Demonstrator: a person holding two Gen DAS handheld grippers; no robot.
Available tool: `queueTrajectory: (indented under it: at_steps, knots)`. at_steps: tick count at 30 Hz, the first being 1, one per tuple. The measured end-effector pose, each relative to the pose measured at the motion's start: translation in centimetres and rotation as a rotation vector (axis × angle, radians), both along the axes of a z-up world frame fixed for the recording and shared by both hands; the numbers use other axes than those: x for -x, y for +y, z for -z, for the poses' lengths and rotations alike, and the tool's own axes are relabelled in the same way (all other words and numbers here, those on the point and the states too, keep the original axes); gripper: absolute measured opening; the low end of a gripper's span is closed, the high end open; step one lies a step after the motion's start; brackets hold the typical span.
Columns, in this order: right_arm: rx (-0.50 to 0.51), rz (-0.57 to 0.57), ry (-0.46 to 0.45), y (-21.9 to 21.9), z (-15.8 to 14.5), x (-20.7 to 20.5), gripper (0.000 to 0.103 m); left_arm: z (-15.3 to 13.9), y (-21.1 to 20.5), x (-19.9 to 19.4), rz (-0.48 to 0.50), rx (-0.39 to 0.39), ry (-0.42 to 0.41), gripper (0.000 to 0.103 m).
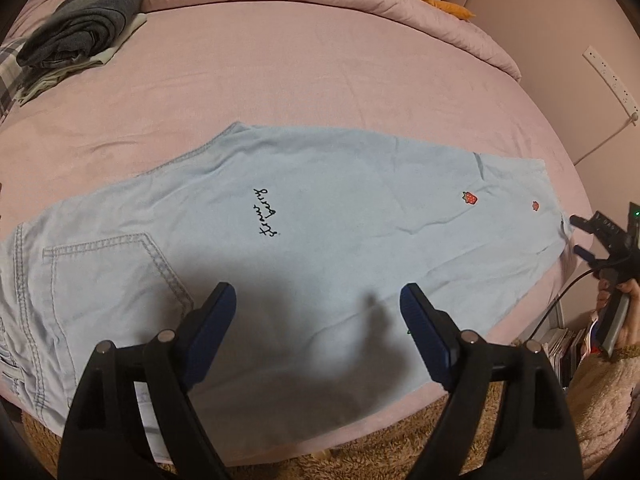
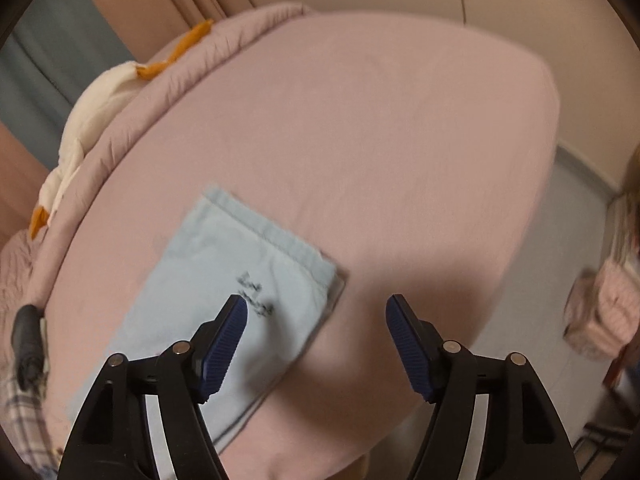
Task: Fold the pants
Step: 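Grasp the jeans leg hem with the right gripper and lift it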
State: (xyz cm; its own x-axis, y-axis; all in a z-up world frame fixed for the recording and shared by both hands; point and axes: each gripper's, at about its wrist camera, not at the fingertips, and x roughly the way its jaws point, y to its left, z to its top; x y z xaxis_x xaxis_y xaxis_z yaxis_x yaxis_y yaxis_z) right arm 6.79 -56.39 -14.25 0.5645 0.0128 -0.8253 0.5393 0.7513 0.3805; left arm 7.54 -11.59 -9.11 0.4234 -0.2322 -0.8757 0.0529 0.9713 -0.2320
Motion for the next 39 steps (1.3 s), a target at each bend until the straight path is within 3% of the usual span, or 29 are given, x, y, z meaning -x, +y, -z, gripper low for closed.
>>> queueTrajectory:
  at_steps: [8,10,11,12,13,14,15,17,20,24,27,29,33,36,39]
  knots:
    - [-0.012,-0.027,-0.036,0.9,0.5,-1.8,0.071,0.3,-0.1,-0.4,0.004,0.017,0.017,0.084]
    - [0.016,-0.036,-0.059,1.1,0.7,-2.5,0.061,0.3,-0.1,-0.4,0.000,0.024,0.017,0.084]
    - [0.058,-0.014,-0.045,1.0,0.9,-2.9,0.040,0.3,-0.1,-0.4,-0.002,0.032,0.019,0.084]
    - [0.064,-0.005,-0.040,0.9,1.0,-3.0,0.030,0.3,0.1,-0.3,-0.004,0.039,0.020,0.084]
    - [0.045,0.005,-0.052,0.8,0.8,-3.0,0.027,0.2,0.2,-0.3,-0.006,0.047,0.019,0.084]
    - [0.014,0.003,-0.062,0.7,0.4,-3.1,0.014,0.1,0.4,-0.2,-0.009,0.054,0.015,0.084]
    - [0.014,0.007,-0.062,0.8,0.0,-3.1,0.013,-0.1,0.5,0.0,-0.010,0.058,0.010,0.084]
    - [0.062,-0.007,-0.095,1.7,-2.0,-2.5,0.013,-0.6,1.1,0.3,-0.019,0.071,-0.005,0.084]
    - [0.097,-0.110,-0.232,4.4,-6.9,-1.2,0.013,-1.5,2.4,0.7,-0.051,0.097,-0.030,0.084]
    - [0.218,-0.341,-0.375,11.8,-14.1,0.6,0.013,-2.4,3.9,0.5,-0.090,0.133,-0.049,0.084]
    - [0.240,-0.503,-0.433,17.0,-16.1,1.3,0.013,-2.7,4.9,0.5,-0.124,0.163,-0.060,0.084]
    - [0.229,-0.619,-0.440,21.2,-15.9,1.4,0.013,-2.6,5.3,0.6,-0.133,0.177,-0.060,0.083]
    - [0.148,-0.794,-0.378,27.2,-12.5,0.4,0.013,-2.2,5.8,0.7,-0.135,0.230,-0.046,0.083]
    - [0.085,-0.892,-0.250,32.0,-7.7,-1.2,0.013,-1.7,5.3,0.3,-0.127,0.254,-0.026,0.080]
    - [0.110,-0.947,-0.129,34.6,-4.2,-0.7,0.013,-1.3,4.3,0.0,-0.095,0.259,-0.015,0.077]
